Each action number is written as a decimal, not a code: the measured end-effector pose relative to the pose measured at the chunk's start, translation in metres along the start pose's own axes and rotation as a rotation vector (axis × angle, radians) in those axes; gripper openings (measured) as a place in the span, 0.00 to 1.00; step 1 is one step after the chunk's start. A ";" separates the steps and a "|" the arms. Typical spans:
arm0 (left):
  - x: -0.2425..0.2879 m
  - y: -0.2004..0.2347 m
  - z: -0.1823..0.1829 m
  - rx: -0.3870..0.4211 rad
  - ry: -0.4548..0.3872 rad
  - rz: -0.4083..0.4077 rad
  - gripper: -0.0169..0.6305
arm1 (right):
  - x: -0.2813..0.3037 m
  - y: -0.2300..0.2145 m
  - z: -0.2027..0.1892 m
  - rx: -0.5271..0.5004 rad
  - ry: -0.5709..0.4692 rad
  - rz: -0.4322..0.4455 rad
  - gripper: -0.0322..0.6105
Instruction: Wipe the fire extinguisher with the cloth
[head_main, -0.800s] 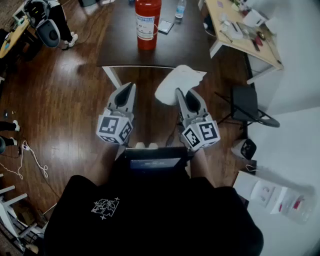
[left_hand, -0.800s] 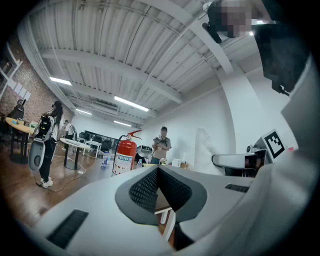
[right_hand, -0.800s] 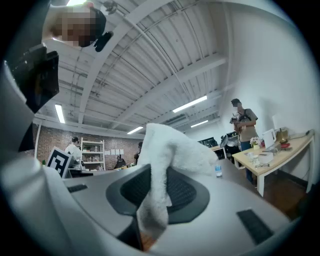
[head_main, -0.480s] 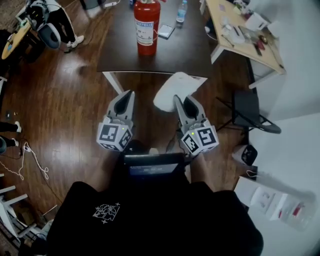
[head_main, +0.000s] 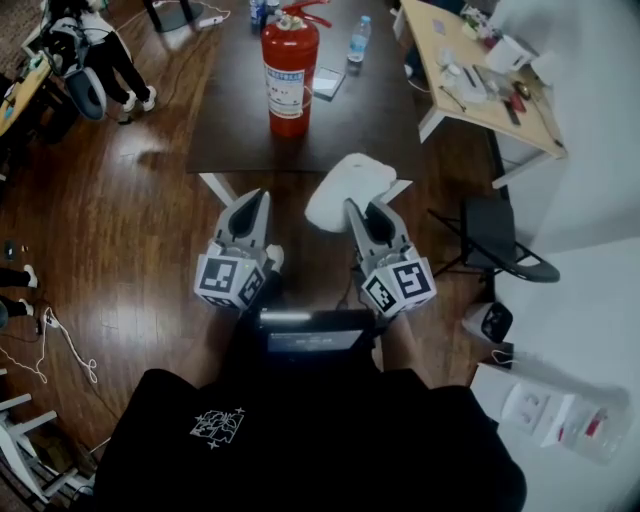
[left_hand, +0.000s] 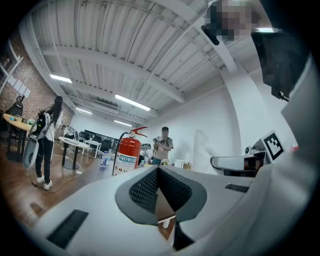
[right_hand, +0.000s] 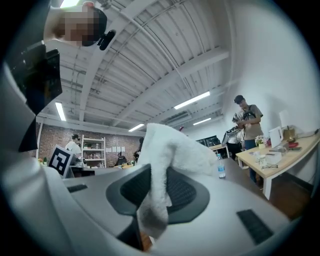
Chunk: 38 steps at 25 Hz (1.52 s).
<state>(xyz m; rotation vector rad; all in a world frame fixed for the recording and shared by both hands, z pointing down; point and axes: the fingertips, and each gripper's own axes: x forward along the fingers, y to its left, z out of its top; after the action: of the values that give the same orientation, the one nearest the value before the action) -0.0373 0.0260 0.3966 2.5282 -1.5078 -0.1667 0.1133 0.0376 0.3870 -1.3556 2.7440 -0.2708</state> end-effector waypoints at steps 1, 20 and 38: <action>0.010 0.007 0.001 0.004 -0.003 -0.010 0.03 | 0.010 -0.004 0.000 -0.004 0.002 -0.006 0.22; 0.163 0.146 0.044 -0.018 0.044 -0.136 0.03 | 0.255 -0.099 0.074 -0.012 -0.147 -0.047 0.22; 0.208 0.149 0.046 -0.006 0.033 -0.044 0.03 | 0.291 -0.124 0.086 0.025 -0.129 0.039 0.22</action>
<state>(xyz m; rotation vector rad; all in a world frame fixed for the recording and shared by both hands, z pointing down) -0.0749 -0.2311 0.3849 2.5478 -1.4381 -0.1349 0.0448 -0.2778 0.3304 -1.2643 2.6489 -0.2070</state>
